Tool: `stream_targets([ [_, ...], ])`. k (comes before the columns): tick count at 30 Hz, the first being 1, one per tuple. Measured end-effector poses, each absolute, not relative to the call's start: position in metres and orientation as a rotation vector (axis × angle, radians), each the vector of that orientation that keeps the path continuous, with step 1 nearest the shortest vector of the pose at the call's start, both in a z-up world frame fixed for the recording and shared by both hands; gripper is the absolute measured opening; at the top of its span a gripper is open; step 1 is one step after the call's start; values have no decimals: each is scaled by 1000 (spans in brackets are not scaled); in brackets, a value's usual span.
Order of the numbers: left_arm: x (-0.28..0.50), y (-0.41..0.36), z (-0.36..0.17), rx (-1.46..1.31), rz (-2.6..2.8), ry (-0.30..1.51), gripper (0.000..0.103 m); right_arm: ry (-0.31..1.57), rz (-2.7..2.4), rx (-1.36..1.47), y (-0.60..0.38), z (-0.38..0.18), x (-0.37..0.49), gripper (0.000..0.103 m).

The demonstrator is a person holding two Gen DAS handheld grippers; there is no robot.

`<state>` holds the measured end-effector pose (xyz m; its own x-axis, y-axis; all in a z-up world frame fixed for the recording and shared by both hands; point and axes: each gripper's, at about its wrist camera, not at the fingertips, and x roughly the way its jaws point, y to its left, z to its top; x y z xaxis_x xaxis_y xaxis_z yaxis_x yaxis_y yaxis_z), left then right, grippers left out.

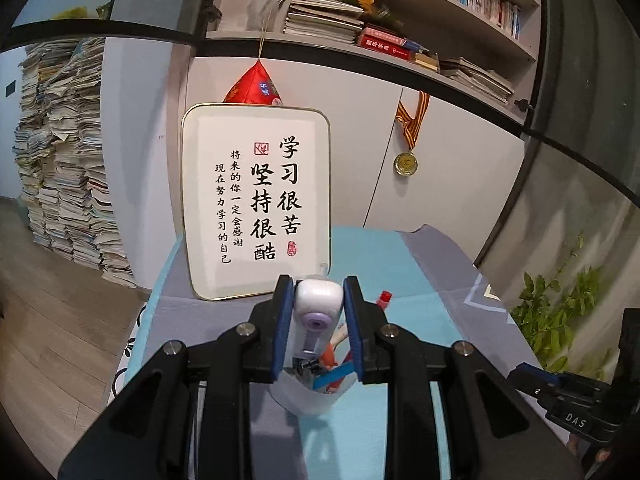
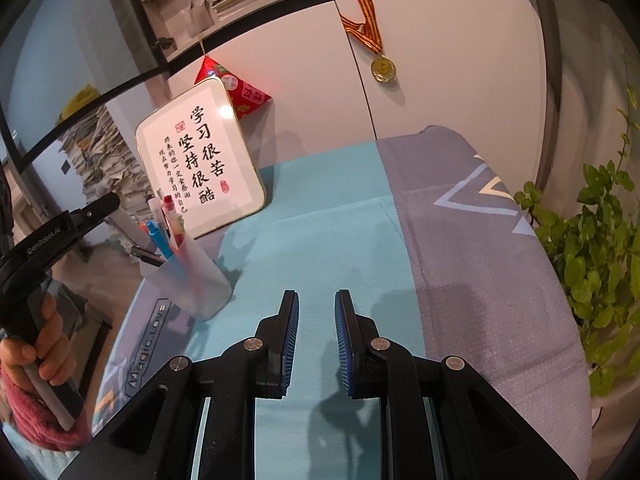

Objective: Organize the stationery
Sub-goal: 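Lower the white-purple eraser into the cup and open the left tool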

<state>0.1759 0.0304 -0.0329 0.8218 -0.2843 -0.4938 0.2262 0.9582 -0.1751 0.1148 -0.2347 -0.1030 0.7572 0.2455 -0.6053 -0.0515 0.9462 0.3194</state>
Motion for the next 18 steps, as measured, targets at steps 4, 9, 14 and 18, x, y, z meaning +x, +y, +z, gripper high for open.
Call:
stream_targets([
  [4, 178, 28, -37, -114, -269, 555, 24, 697, 166, 296, -236, -103, 114, 18],
  [9, 179, 23, -50, -64, -263, 600, 24, 706, 168, 306, -239, -104, 115, 18],
  [14, 177, 20, -57, -25, -250, 605, 24, 705, 175, 303, -238, -105, 115, 18],
  [18, 178, 16, -61, 0, -247, 611, 24, 707, 182, 301, -236, -106, 114, 18],
])
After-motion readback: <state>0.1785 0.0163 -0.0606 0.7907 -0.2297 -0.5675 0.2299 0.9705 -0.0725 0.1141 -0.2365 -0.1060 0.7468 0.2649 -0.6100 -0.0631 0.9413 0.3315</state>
